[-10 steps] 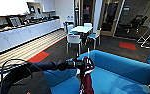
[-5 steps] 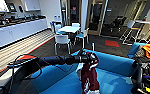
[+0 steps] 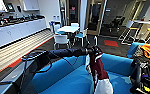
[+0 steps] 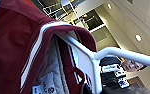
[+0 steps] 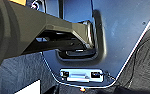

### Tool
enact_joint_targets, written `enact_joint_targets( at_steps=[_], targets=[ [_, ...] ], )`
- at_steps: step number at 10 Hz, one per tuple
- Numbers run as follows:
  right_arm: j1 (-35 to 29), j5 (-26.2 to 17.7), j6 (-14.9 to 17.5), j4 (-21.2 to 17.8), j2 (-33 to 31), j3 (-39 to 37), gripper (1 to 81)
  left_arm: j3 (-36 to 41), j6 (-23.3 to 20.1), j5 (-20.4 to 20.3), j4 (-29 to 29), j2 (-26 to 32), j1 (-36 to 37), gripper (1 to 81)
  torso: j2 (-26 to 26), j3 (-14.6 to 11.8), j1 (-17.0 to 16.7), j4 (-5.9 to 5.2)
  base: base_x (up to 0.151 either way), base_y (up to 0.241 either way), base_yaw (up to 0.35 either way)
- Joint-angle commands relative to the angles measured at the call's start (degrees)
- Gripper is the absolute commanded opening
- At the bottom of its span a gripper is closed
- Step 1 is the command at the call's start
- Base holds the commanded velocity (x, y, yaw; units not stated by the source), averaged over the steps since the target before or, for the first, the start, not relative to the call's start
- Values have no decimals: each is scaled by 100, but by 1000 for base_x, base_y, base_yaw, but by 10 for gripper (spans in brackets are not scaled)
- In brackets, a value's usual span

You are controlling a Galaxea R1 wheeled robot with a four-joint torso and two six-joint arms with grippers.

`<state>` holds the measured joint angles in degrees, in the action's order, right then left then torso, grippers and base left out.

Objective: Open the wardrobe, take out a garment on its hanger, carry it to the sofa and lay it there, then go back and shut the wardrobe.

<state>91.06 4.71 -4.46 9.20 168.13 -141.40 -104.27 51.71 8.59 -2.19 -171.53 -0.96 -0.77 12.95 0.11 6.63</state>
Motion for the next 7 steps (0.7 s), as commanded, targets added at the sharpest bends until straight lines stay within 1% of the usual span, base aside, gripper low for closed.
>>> enact_joint_targets(
  at_steps=[1, 2, 3, 4, 5, 6, 7],
  targets=[
    [-40, -348, 7, 29, -14, 52, 811, -1481, 49, -245, -404, -1005, 1472, 10, 0, 0, 0, 0, 0, 0, 0],
    [-40, -339, 7, 29, -14, 52, 811, -1772, 49, -86, -387, -1146, 1471, 10, 0, 0, 0, 0, 0, 0, 0],
    [-40, -339, 7, 29, -5, 52, 811, -2243, 49, -33, -395, -1321, 1480, 10, 0, 0, 0, 0, 0, 0, 0],
    [-40, -339, 7, 29, -5, 52, 811, -2649, 41, 70, -387, -1347, 1515, 10, 0, 0, 0, 0, 0, 0, 0],
    [-31, -339, 7, 29, 4, 52, 811, -2842, 41, 133, -361, -1347, 1515, 10, 0, 0, 0, 0, 0, 0, 0],
    [-31, -339, 7, 38, 21, 52, 811, -3221, 41, 143, -335, -1347, 1481, 10, 0, 0, 0, 0, 0, 0, 0],
    [-31, -339, 7, 38, 39, 52, 811, -3372, 41, 143, -325, -1347, 1402, 10, 0, 0, 0, -509, 0, 0, 0]
  ],
)
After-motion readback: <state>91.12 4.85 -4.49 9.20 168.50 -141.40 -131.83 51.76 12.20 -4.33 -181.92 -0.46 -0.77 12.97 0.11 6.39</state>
